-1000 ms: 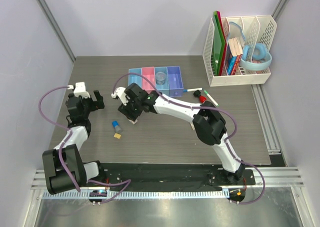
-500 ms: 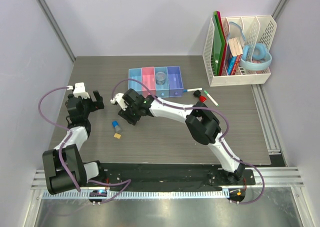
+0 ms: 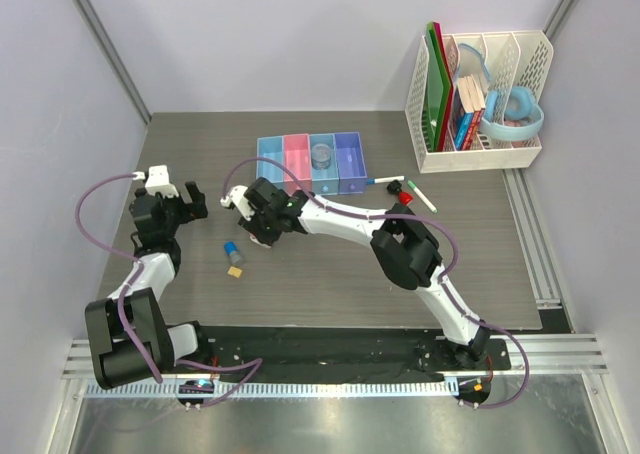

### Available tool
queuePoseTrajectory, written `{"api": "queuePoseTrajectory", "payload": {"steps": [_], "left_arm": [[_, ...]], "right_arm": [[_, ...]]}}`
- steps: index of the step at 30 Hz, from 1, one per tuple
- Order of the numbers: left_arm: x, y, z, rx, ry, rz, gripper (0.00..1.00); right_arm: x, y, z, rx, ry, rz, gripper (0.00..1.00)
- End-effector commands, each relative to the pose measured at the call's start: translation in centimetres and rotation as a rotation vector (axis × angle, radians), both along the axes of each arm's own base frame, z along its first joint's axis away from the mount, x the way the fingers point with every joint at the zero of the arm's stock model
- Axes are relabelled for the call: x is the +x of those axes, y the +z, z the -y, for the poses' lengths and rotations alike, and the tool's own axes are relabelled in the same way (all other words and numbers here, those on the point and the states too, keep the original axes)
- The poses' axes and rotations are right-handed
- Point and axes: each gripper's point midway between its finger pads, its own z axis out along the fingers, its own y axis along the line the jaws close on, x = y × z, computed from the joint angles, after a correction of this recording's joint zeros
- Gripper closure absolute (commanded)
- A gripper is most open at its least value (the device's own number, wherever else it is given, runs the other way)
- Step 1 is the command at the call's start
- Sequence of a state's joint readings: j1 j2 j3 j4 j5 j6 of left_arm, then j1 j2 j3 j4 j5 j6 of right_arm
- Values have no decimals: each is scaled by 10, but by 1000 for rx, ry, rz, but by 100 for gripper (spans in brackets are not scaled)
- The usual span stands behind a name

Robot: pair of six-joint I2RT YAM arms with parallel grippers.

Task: Sort the stationery into containers
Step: Pick up the stapler from the center of the board.

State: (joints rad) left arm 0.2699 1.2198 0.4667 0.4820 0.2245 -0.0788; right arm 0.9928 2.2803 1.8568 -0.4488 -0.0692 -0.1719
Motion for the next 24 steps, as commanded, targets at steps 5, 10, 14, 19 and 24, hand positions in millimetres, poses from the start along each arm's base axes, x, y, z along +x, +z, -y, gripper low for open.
{"api": "queuePoseTrajectory", "payload": {"steps": [5,10,14,19,24], "left_arm": [[4,18,-2,6,-6,72,0],[4,18,-1,2,-7,71,0],[4,18,-1,1,-9,71,0],[4,17,-2,1,-6,69,0],[4,17,1,-2,-17,67,0]], "right_arm": [[14,40,-3,34,-15,106,87],[28,68,7,23,-50,207,88],[36,83,14,11,-69,264,89],[48,104,22,8,-93,325,89],[72,134,39,35,-135,377,89]]}}
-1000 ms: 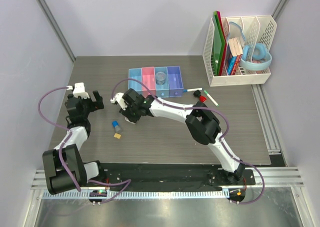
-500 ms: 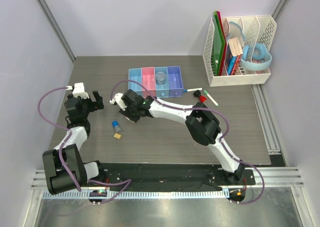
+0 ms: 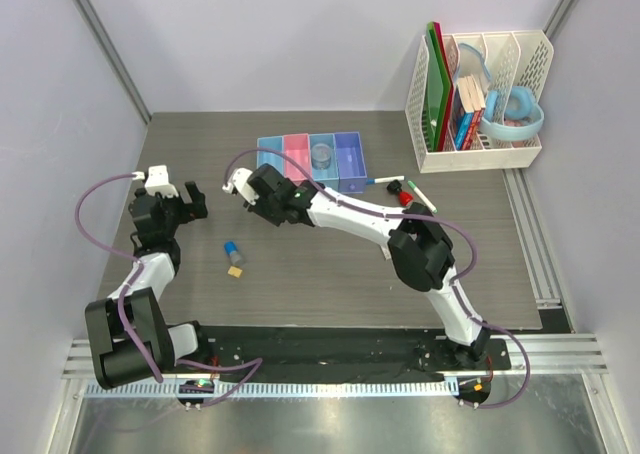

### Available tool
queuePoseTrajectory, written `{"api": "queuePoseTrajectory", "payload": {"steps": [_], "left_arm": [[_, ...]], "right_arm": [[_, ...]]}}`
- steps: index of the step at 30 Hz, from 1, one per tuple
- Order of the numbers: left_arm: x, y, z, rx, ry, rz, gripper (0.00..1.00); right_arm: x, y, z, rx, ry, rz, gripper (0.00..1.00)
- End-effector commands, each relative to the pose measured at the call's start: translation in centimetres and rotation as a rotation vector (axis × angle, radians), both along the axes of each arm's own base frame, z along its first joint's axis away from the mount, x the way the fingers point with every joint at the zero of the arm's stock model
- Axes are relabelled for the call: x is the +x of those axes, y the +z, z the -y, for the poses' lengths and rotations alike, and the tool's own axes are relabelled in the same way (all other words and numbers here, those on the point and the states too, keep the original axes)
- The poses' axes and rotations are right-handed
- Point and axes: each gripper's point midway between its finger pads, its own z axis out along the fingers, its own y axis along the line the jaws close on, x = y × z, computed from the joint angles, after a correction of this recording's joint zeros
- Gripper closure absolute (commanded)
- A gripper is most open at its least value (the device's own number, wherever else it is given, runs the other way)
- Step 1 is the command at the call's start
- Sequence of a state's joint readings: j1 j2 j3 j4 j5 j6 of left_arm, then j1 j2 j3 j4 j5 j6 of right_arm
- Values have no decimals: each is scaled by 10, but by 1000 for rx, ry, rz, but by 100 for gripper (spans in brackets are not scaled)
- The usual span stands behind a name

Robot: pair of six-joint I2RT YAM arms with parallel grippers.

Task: Sort the stationery into containers
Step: Pick up the stapler from the center of the board, then place the stapler at the center of the board.

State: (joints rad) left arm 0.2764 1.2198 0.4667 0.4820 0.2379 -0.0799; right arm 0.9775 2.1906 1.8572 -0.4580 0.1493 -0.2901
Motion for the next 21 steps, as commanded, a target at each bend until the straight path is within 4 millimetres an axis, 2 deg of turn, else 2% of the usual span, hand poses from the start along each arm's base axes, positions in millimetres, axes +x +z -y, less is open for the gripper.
{"api": "queuePoseTrajectory", "payload": {"steps": [1,6,8,9,11,16,21], "left_arm": [[4,16,1,1,-14,63,0],[4,17,1,-1,-15,65,0],[5,15,3,-7,-21,61,0],[5,14,3,-8,-24,58,0],[6,14,3,-9,-24,57,0],[6,12,4,-15,-28,47,0],[6,11,4,-20,-34,46,0]], "right_arm": [[34,87,14,110,-49,148,89],[84,120,59,158,-127,182,89],[95,129,72,169,-120,187,89],[106,131,85,167,-134,194,89],[113,138,96,155,-114,215,89],[130,131,123,120,-111,215,89],[135,104,125,111,-68,159,89]]}}
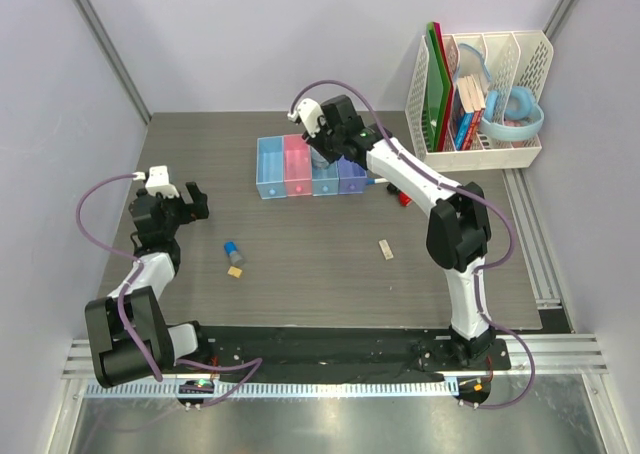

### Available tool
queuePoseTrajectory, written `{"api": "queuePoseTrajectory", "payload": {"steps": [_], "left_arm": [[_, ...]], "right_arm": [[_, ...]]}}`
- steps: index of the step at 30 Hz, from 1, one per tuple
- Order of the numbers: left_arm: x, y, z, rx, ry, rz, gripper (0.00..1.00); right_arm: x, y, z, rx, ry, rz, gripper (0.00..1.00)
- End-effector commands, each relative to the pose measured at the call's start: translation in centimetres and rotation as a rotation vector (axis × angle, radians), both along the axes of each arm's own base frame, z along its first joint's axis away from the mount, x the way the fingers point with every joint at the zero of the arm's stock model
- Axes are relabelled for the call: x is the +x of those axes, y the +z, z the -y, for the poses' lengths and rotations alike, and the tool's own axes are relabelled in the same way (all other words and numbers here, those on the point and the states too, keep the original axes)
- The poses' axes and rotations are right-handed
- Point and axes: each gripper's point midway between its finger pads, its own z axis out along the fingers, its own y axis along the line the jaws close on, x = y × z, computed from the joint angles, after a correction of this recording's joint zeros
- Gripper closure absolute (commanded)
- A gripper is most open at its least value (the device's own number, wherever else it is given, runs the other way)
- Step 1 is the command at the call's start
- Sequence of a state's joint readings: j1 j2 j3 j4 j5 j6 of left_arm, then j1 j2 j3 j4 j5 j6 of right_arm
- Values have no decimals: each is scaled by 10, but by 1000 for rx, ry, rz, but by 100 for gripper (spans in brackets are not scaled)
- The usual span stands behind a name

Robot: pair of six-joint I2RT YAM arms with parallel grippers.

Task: Sort the stationery into containers
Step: Place the stapler at the center of the board.

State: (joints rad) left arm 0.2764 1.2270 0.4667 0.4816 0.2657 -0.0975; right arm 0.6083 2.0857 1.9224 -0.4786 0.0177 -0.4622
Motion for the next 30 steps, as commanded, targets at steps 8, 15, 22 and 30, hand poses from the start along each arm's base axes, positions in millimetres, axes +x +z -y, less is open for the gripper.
{"api": "queuePoseTrajectory", "payload": {"steps": [8,15,22,30], "left_arm": [[7,14,0,6,-16,51,0],[7,14,0,7,-19,50,0],[8,14,0,5,-18,49,0],[8,13,-1,4,-15,44,0]], "right_arm": [[9,-2,-14,19,89,21,89],[23,-18,-4,9,71,4,89],[26,-29,1,6,70,-17,89],[18,-44,-2,17,93,-58,89]]}}
